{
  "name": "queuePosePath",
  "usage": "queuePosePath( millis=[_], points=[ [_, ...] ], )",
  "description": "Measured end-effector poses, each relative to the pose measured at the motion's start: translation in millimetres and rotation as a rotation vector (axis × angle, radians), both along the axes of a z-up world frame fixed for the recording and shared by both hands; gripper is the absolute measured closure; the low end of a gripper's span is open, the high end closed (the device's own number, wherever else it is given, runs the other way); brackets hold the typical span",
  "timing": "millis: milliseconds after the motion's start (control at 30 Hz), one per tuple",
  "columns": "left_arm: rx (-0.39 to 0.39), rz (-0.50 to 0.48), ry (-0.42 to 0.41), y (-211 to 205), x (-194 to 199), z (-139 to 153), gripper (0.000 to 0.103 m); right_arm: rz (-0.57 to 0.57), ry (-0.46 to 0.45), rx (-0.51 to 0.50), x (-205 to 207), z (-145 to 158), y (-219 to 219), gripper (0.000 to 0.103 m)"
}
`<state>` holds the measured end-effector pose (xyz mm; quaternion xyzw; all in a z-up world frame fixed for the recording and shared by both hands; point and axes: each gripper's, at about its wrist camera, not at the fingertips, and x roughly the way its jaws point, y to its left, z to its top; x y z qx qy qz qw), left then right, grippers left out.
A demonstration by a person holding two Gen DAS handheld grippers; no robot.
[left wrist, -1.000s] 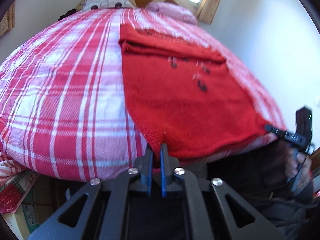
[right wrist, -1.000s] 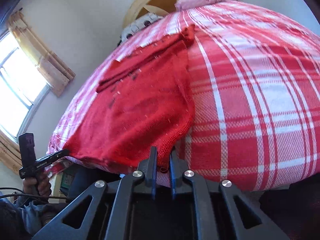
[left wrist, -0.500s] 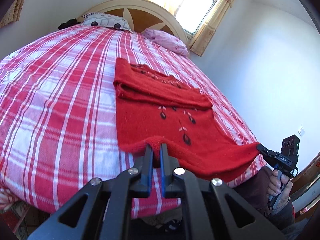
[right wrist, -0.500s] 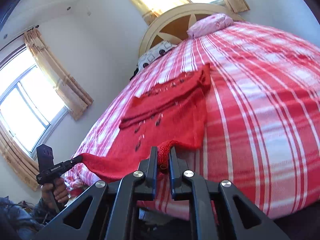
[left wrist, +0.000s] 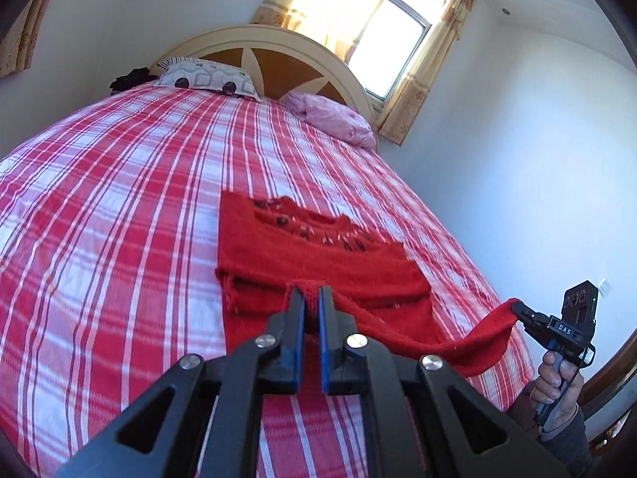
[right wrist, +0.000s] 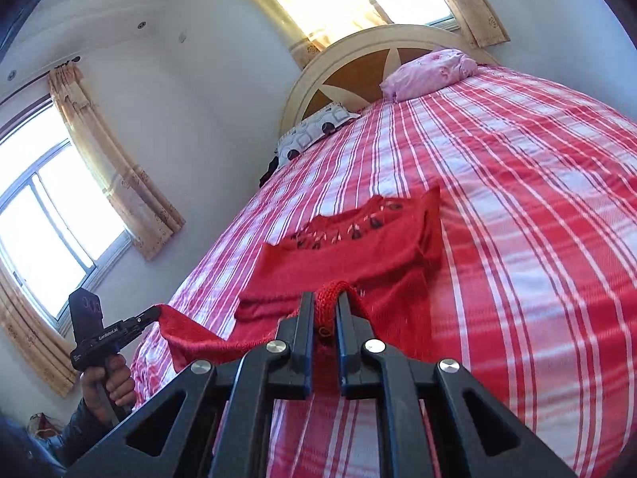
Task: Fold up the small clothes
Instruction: 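Lift the hem with both tools and fold it over toward the collar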
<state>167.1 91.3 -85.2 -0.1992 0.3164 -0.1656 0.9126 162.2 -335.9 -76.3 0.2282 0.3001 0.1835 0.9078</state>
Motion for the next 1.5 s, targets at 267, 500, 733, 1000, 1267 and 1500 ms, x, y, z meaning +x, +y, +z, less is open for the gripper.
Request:
queuePosePath(
  millis=[267, 500, 733, 1000, 1267, 1500],
  points=[
    [0.001, 0.027, -0.002, 1.7, 64.2, 4.5, 0.097, 0.001, -0.002, -0.030, 68.8, 13.6, 5.8, 0.095],
    [0.019, 0.038, 0.000, 0.5, 110.5, 7.3, 0.097, -0.003, 0.021, -0.047, 122.1, 10.1, 6.9, 0.095],
    [0.018, 0.079, 0.009, 5.5, 167.2, 3.9, 0.097, -0.027, 0.041, -0.072, 186.7, 7.3, 2.5, 0.095],
    [0.051, 0.107, 0.126, -1.8, 239.3, -47.2, 0.097, -0.060, 0.136, -0.110, 268.8, -35.7, 4.1, 0.095],
    [0.048, 0.144, 0.214, 4.3, 270.8, -86.3, 0.095, -0.078, 0.263, -0.067, 324.6, -97.4, -10.4, 0.094],
    [-0.018, 0.266, 0.248, 31.2, 277.9, -89.7, 0.074, -0.174, 0.207, -0.056, 335.3, -82.9, -27.3, 0.047]
  ],
)
